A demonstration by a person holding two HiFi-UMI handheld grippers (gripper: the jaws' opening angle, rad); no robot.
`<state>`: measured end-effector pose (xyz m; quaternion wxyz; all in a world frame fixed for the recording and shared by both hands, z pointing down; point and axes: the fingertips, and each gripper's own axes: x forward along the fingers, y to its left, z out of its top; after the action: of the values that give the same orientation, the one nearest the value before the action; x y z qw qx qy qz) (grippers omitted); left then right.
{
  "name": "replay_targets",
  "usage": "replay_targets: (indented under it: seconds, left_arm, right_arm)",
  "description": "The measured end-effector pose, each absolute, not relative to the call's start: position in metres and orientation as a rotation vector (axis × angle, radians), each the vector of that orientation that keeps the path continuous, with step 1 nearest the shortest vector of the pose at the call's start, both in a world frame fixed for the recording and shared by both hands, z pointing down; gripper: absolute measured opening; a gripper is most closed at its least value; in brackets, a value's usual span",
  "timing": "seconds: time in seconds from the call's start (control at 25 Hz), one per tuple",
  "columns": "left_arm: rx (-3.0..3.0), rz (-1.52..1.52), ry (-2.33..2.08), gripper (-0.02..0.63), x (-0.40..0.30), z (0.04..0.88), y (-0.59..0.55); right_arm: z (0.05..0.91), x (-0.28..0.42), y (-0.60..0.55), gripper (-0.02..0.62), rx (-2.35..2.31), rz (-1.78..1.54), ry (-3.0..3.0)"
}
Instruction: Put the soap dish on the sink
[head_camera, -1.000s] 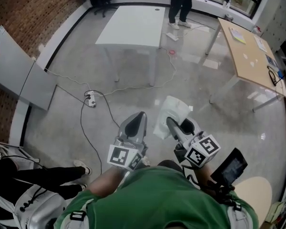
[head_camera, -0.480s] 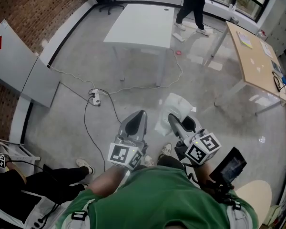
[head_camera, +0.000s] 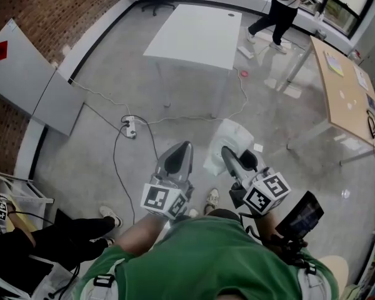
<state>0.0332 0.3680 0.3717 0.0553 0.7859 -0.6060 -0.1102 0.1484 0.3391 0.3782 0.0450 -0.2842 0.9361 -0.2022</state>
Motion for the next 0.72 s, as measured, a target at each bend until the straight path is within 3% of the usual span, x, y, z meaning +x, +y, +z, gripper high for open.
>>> replay_targets:
  seconds: [0.72]
  left_arm:
    - [2.338, -0.304, -1.952, 0.006, 0.019, 0.368, 0.263]
  right_arm:
    - [0.382, 0.135, 0.223, 0.15, -0.738, -0.642, 2.889]
